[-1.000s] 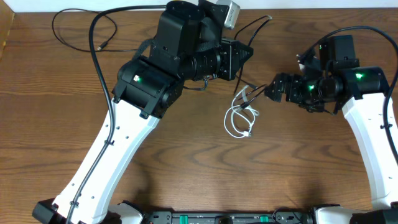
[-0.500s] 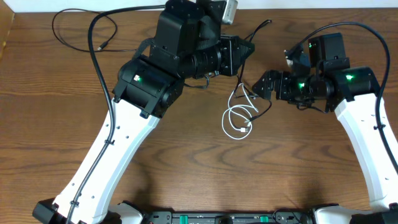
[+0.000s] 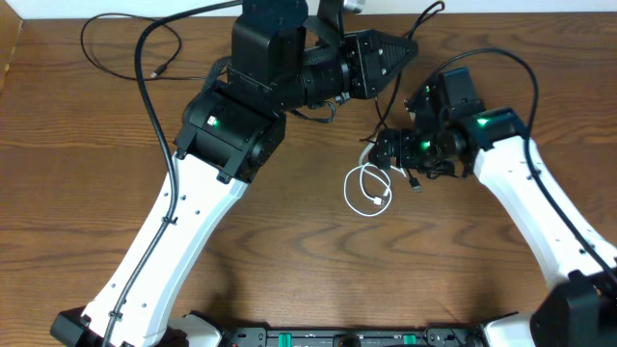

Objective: Untangle cables

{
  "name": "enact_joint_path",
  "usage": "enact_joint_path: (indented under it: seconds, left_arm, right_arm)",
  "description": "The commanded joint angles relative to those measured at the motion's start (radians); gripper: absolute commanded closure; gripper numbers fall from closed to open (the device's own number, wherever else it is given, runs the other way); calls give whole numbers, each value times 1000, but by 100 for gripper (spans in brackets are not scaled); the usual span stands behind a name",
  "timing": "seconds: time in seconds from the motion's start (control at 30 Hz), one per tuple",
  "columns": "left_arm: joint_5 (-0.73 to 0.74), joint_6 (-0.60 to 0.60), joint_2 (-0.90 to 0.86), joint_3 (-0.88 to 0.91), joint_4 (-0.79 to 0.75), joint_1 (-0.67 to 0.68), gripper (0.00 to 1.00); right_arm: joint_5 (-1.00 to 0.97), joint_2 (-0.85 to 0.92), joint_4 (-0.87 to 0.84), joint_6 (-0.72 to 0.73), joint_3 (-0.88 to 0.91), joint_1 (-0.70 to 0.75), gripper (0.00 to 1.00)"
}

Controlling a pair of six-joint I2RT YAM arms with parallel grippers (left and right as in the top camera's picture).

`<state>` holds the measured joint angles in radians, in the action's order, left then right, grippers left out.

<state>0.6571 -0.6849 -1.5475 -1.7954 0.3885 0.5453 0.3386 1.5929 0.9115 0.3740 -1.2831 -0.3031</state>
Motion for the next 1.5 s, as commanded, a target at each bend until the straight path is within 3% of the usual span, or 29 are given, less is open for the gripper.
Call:
enact_joint_path:
  seconds: [0.0, 0.17, 0.6, 1.03, 1.2, 1.47]
  left_arm:
    - [36, -40, 12, -9, -10, 1, 93]
    - [35, -65, 47, -9, -26, -22, 93]
    - [35, -64, 211, -9, 28, -168, 92]
    - [-65, -26, 280, -9, 272, -319, 92]
    - [-225, -23, 278, -9, 387, -328, 93]
    - [-166, 58, 277, -9, 414, -328, 92]
  right_arm:
    - [-91, 27, -11, 8, 16, 2, 1]
    - [-216, 69, 10, 49, 29, 18, 1]
    - [-284, 88, 39, 60, 30, 84, 1]
    - [-275, 88, 69, 60, 30, 106, 1]
    - [-237, 88, 67, 76, 30, 106, 1]
    - [-110, 88, 38, 77, 30, 106, 1]
